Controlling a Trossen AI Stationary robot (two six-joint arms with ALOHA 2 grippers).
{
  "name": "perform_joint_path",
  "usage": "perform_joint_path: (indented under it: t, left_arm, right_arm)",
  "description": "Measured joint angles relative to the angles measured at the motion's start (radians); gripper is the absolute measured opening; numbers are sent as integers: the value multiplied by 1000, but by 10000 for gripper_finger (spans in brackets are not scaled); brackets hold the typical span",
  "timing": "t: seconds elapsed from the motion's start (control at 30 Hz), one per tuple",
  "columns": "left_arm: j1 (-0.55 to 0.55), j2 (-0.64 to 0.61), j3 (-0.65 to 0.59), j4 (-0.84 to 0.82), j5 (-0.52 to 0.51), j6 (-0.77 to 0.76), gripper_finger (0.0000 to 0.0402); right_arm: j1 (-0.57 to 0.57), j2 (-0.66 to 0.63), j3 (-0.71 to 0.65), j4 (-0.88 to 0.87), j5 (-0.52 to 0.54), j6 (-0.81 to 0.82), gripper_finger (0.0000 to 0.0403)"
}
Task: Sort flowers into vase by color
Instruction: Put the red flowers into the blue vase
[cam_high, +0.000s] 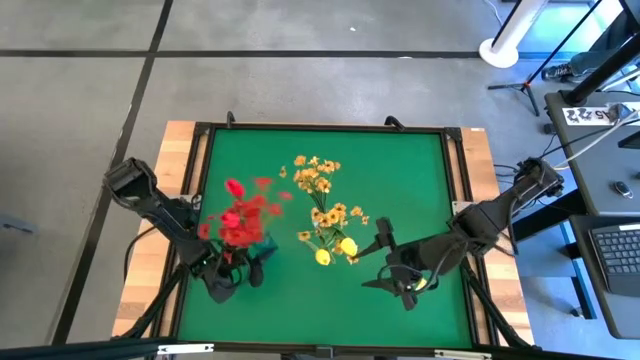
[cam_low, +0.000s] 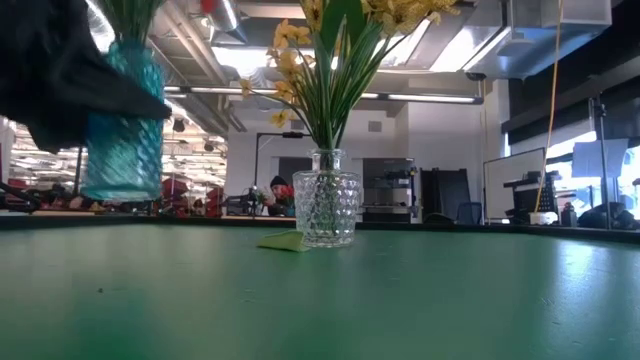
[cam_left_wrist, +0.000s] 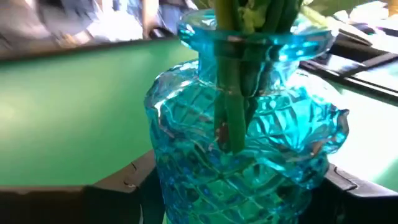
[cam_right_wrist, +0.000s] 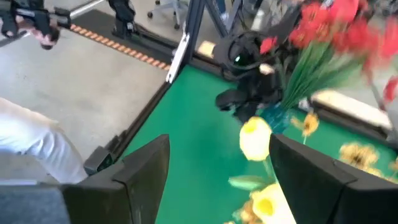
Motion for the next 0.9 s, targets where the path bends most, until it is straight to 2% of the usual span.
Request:
perform_joint_path:
  t: [0.07, 0.13, 0.27, 0.4, 0.57, 0.7, 0.9]
  left_arm:
    - [20, 0, -43, 24, -45, 41, 242]
    - [59, 0, -75, 23, -45, 73, 242]
    - [172, 0, -107, 24, 28, 143, 242]
    - [283, 0, -132, 24, 66, 207, 242]
    - [370, -2, -171, 34, 51, 202, 242]
    - [407, -3, -201, 34, 15, 155, 242]
    - [422, -3, -232, 38, 9, 51, 242]
  right_arm:
    - [-6, 1, -21, -3, 7, 12, 273]
    - [-9, 2, -41, -3, 12, 20, 273]
    - [-9, -10, -76, 2, 14, 37, 273]
    - [-6, -64, -119, 28, 65, 37, 273]
    - [-7, -215, -256, 115, 112, 37, 273]
    - [-19, -388, -439, 286, 143, 13, 273]
    - [-94, -609, -722, 515, 152, 10, 273]
